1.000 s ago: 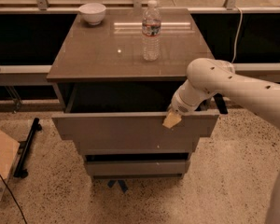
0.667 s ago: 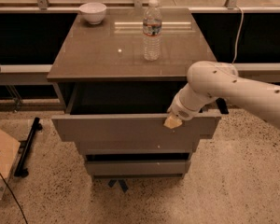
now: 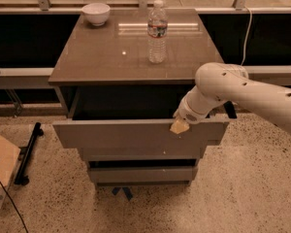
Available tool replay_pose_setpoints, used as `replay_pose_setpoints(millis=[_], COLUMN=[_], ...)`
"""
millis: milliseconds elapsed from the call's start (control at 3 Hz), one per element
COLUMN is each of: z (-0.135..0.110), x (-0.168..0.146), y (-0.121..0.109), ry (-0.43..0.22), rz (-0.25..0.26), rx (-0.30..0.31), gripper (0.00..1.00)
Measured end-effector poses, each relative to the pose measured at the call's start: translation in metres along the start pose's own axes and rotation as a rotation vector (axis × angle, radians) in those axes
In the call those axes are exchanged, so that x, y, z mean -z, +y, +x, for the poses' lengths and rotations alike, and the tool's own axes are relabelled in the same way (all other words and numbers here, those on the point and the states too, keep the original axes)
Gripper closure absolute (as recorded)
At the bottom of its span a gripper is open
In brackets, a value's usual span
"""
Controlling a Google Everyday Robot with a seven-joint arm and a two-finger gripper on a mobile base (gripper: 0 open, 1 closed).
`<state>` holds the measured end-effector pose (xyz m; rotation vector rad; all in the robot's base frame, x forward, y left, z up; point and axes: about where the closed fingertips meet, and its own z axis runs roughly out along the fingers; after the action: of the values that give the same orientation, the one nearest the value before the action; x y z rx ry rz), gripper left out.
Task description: Open top drawer
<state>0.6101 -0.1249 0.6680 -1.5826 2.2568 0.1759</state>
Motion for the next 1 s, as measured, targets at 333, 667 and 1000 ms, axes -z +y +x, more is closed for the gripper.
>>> replay_pose_setpoints(millis=[333, 667, 1000], z=[0.010, 0.027, 0.044], x=[0.010, 0.021, 0.027], y=[0.015, 0.032, 0.049], ry=[0.078, 0.129, 0.158], rz=[-0.026, -0.043, -0.067], rx=[0.031, 0.023, -0.002], gripper=[0.06, 0.00, 0.00])
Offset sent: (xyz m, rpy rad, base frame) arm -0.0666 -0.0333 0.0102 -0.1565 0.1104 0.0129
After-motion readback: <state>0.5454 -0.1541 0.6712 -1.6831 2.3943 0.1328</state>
